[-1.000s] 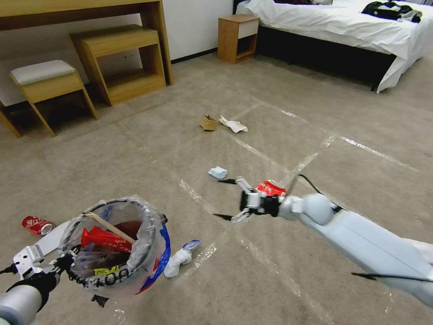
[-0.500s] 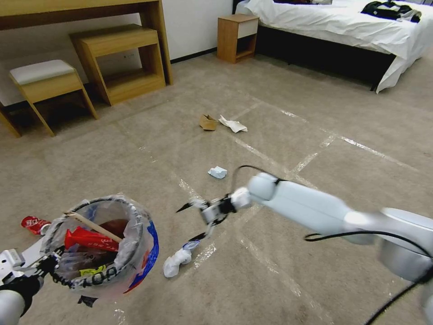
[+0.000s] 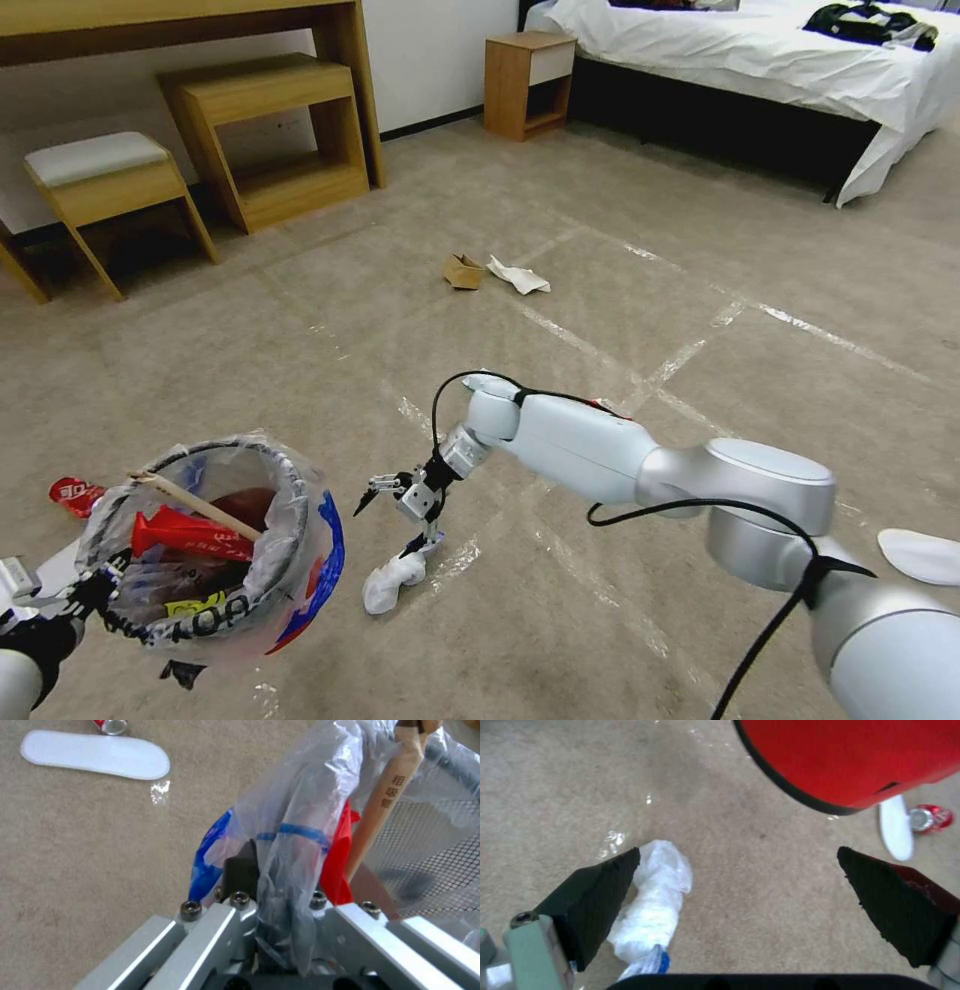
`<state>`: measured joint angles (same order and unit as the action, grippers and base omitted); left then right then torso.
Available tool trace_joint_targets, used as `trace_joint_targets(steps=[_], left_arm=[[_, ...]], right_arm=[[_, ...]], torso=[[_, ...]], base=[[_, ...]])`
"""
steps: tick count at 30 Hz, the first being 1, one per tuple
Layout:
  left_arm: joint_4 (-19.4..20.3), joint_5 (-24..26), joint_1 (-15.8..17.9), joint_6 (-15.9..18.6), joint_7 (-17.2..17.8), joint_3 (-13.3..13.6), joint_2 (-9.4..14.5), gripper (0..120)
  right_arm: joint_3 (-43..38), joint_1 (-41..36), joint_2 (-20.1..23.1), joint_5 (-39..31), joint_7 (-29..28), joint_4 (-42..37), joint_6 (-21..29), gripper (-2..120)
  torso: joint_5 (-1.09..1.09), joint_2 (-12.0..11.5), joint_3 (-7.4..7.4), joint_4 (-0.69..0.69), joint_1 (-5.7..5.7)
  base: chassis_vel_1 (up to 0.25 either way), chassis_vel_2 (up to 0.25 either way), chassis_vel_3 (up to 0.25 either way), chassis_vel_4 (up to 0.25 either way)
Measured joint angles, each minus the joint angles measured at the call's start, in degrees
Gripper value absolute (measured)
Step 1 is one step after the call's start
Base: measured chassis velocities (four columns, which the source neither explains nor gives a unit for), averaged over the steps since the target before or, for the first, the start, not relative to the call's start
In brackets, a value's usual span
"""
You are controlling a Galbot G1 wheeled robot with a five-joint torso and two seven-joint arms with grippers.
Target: Pick up the trash bin and place the garbage on the floor into it.
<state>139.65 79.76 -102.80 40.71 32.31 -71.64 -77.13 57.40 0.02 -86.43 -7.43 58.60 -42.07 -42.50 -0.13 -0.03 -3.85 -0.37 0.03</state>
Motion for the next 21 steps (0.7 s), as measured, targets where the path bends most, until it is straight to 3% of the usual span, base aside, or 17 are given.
trace_joint_targets(steps=[4,7,14,21], left_arm=[[0.12,-0.16,0.16,0.00,-0.03,0.20,-0.20,0],[0.58,-0.20,0.01,0.00,-0.10,0.20,-0.54,0],[1.50,-0.30,-0.67,0.00,-0.19,0.19,-0.98,0],[2.20,-0.45,-0.97,0.00,-0.28,0.37,-1.46,0]], right_arm=[[0.36,-0.46,-2.65,1.62,2.17,3.01,-0.47,100],[-0.73,-1.96,-5.91,4.65,1.55,9.19,-1.89,100],[-3.16,-3.24,-6.07,9.39,0.87,16.31,-3.81,100],[-1.35,-3.81,-6.00,7.86,0.13,14.86,-3.72,100]], torso=[[0.00,0.00,0.00,-0.01,0.00],[0.02,0.00,0.00,0.06,0.00],[0.02,0.00,0.00,-0.04,0.00],[0.02,0.00,0.00,0.04,0.00]], base=[[0.000,0.000,0.000,0.000],[0.000,0.000,0.000,0.000],[0.000,0.000,0.000,0.000],[0.000,0.000,0.000,0.000]])
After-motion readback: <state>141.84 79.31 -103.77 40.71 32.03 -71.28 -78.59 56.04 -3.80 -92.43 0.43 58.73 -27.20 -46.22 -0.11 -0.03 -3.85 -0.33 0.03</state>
